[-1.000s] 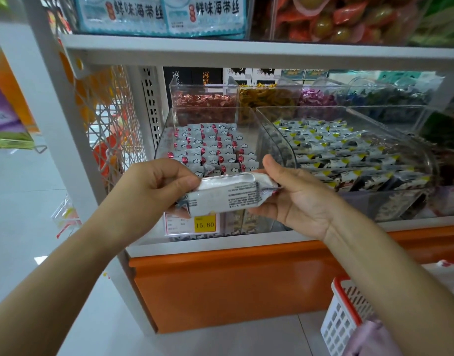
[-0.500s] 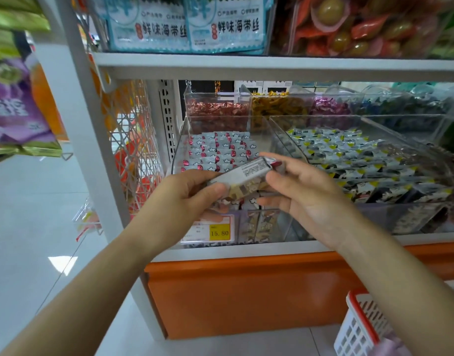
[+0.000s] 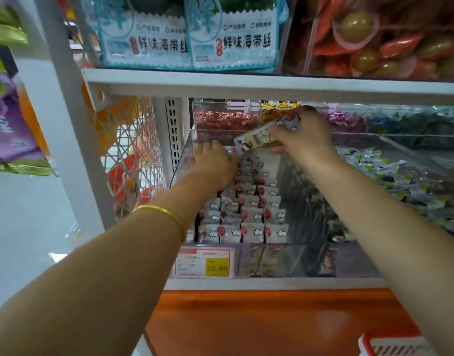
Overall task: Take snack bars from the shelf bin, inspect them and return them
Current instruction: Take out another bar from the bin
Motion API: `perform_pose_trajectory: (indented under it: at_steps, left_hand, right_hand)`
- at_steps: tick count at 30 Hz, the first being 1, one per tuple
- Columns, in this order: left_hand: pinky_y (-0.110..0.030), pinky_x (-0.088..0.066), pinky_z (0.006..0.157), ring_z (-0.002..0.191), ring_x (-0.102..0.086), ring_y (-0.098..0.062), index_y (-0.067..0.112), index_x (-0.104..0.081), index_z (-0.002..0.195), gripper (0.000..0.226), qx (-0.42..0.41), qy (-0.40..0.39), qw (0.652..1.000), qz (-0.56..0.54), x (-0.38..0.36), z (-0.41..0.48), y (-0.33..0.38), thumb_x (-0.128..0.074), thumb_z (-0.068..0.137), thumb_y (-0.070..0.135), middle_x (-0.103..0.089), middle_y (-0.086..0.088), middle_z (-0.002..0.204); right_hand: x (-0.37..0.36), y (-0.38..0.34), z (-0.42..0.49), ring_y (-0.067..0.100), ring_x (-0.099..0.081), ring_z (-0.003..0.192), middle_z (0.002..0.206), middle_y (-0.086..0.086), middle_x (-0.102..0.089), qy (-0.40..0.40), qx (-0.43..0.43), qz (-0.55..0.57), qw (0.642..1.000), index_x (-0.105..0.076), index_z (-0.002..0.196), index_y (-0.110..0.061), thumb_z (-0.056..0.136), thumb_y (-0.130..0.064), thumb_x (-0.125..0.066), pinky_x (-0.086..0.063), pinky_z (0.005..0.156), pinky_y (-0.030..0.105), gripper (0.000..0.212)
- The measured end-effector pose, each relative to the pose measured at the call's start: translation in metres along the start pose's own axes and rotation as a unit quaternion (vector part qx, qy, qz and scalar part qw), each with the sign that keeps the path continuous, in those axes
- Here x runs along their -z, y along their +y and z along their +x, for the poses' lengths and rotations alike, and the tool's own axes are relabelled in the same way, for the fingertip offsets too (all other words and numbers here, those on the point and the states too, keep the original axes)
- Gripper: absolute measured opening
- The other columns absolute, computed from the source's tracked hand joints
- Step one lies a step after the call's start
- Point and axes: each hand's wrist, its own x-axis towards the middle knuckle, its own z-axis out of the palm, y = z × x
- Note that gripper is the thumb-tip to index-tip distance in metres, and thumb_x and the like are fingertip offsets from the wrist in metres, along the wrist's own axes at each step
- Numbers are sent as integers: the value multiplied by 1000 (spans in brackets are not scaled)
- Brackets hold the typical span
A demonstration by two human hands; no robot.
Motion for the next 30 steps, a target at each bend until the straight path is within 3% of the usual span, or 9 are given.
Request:
perform_pose_trajectory:
  at_steps: [3,6,11,14,17,20,22,25,30]
  left_hand:
    - [-50,-28,109,131,-33,-36,1,-32,138,74,6,-28,998,54,-10,24,-11,-22,94,59,-35,-23,142]
    - [-51,-35,104,125,-40,-38,1,-34,136,80,5,-40,997,71,-16,39,-19,-19,91,65,-41,-24,137]
    - [-52,-26,110,135,-29,-39,5,-26,143,95,30,-73,992,100,-23,52,-21,-10,83,76,-29,-24,147]
    - [-52,-32,107,126,-42,-38,4,-40,135,96,40,-85,993,75,-22,53,-21,-12,81,78,-44,-24,135]
    - [-50,-35,104,118,-50,-38,5,-49,128,95,30,-111,991,72,-18,50,-19,-11,80,78,-54,-24,125]
    - [-50,-32,107,123,-45,-39,8,-36,140,93,40,-141,983,111,-13,42,-16,-7,82,76,-48,-24,132]
    - [-51,-26,109,129,-36,-40,13,-25,146,88,33,-138,979,147,-12,34,-14,-7,84,73,-38,-25,141]
    - [-49,-17,113,137,-24,-38,5,-20,146,87,35,-119,981,151,-13,19,-13,-10,88,69,-28,-24,148]
    - [-46,-13,115,141,-14,-39,3,-10,148,79,26,-141,981,132,-8,7,-9,-11,94,60,-15,-23,153]
  right_hand:
    - [-8,7,17,16,-64,72,78,-9,-51,-6,-8,-1,1000,-44,72,-19,89,-15,-62,-57,77,36,25]
    - [-15,16,31,8,-60,63,78,-7,-54,0,-28,37,999,-46,81,-13,87,-14,-65,-58,72,32,20]
    - [-27,24,50,23,-67,81,103,11,-59,1,-82,53,995,-45,102,-8,86,-17,-66,-59,71,31,28]
    - [-35,23,58,25,-66,91,108,12,-58,-6,-83,52,995,-46,106,-6,86,-18,-66,-58,60,22,31]
    - [-50,21,66,27,-62,100,107,9,-56,-20,-37,22,999,-48,99,-8,88,-16,-63,-58,76,35,21]
    - [-72,19,74,20,-59,98,97,3,-55,-36,30,-22,999,-50,86,-11,88,-13,-63,-53,87,36,13]
    - [-87,19,80,12,-51,90,93,-1,-52,-41,61,-80,994,-51,99,-8,87,-15,-63,-50,78,22,18]
    - [-104,21,87,8,-45,87,90,-5,-48,-59,81,-134,986,-46,112,-6,86,-18,-65,-39,62,10,35]
    - [-128,22,88,19,-56,94,102,8,-59,-127,115,-179,969,-51,109,-4,82,-11,-68,-47,78,24,33]
